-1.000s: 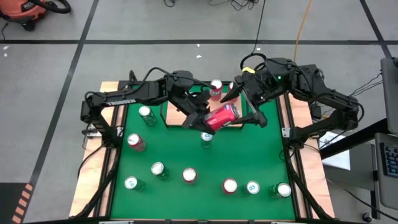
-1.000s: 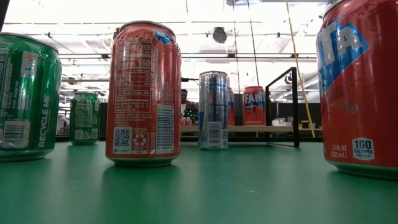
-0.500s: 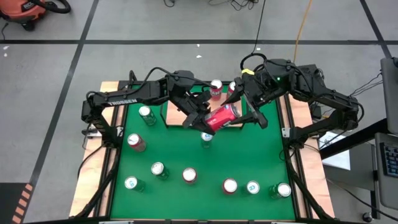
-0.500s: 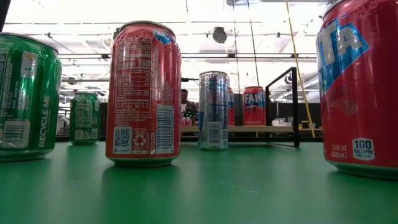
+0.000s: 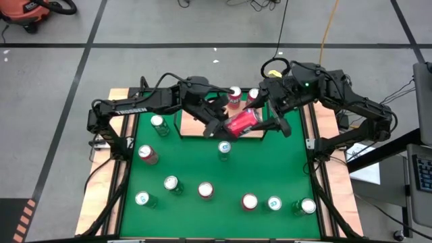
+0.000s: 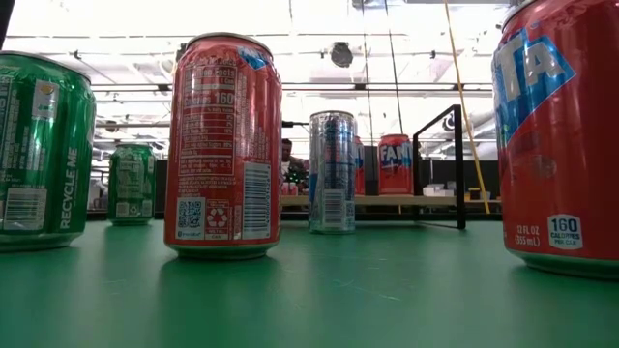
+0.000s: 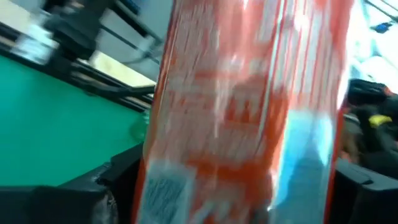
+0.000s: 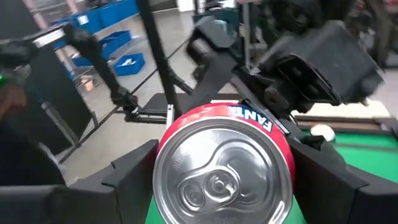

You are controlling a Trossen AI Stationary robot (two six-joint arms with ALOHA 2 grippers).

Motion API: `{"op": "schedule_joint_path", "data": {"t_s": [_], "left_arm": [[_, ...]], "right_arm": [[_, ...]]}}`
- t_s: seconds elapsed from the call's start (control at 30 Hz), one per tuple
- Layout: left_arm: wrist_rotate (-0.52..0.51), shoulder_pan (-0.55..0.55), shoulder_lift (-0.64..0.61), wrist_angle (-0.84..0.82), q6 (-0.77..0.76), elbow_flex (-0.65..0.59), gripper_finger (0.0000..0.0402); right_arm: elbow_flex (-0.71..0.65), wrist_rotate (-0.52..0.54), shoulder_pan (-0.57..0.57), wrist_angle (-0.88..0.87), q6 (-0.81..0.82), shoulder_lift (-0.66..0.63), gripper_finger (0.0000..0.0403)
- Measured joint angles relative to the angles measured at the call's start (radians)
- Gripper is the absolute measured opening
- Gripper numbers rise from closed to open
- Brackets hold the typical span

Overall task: Place canned beverage on shelf
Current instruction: Put the red soda can aligned with the other red soda can on the shelf

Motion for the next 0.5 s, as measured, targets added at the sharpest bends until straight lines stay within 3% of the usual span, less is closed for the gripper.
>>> {"op": "schedule_joint_path", "data": {"t_s": [0.2,0.37,0.5], "left_arm": [[-0.066,0.006,0.002,0.005,0.019,0.000,0.0391],[-0.094,0.018,-0.001,-0.002,0.042,0.000,0.0391],[-0.189,0.020,-0.020,-0.010,0.131,0.000,0.0391]], "right_arm": [[-0.003,0.045,-0.009,-0.010,0.096,0.005,0.0294],[-0.003,0.039,-0.027,-0.022,0.163,0.001,0.0293],[-0.002,0.055,-0.048,-0.036,0.229,0.000,0.0293]]}}
